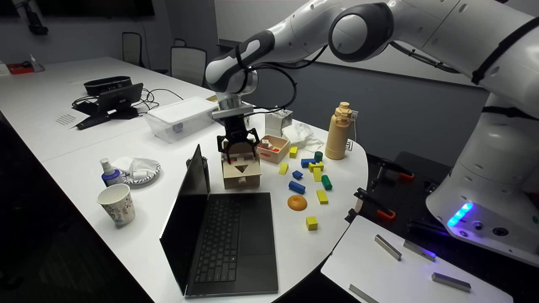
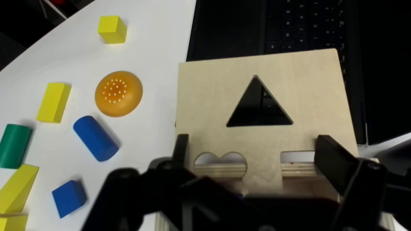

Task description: Slide the lid off of the shape sorting box

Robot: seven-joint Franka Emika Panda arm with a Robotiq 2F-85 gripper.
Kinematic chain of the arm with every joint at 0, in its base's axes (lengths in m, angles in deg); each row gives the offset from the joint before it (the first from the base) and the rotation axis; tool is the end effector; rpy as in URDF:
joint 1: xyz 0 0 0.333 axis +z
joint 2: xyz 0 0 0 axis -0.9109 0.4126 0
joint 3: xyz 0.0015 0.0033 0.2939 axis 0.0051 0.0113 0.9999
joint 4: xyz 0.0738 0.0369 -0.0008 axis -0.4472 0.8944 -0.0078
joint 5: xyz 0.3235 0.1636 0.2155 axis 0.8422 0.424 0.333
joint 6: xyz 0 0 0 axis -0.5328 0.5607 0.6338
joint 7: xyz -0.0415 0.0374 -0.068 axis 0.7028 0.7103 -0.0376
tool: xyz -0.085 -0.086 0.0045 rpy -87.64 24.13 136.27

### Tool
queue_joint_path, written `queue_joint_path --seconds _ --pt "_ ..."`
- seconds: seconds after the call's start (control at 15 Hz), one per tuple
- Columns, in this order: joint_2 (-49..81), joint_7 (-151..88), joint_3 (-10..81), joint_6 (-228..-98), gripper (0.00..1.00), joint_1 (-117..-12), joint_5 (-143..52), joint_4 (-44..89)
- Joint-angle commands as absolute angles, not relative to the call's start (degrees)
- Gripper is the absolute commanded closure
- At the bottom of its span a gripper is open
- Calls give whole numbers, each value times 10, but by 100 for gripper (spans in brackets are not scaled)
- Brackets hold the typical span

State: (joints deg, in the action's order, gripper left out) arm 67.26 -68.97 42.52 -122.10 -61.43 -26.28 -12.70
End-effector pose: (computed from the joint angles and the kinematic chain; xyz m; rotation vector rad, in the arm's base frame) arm 0.6956 0.1153 0.0527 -2.7211 1.0404 0.9556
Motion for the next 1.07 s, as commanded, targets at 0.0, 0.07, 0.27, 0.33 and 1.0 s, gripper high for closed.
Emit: queue_joint_path --seconds 0.0,0.07,0.27,0.33,1.0 --pt "668 -700 426 -1228 0 -618 -254 -136" --pt "659 -705 420 -1251 0 -617 -255 -128" --pt "632 -712 413 -1325 0 -613 -258 -105" --pt "624 -713 410 -1348 0 -611 -260 -99" --pt "477 -789 374 -1479 0 -563 -299 42"
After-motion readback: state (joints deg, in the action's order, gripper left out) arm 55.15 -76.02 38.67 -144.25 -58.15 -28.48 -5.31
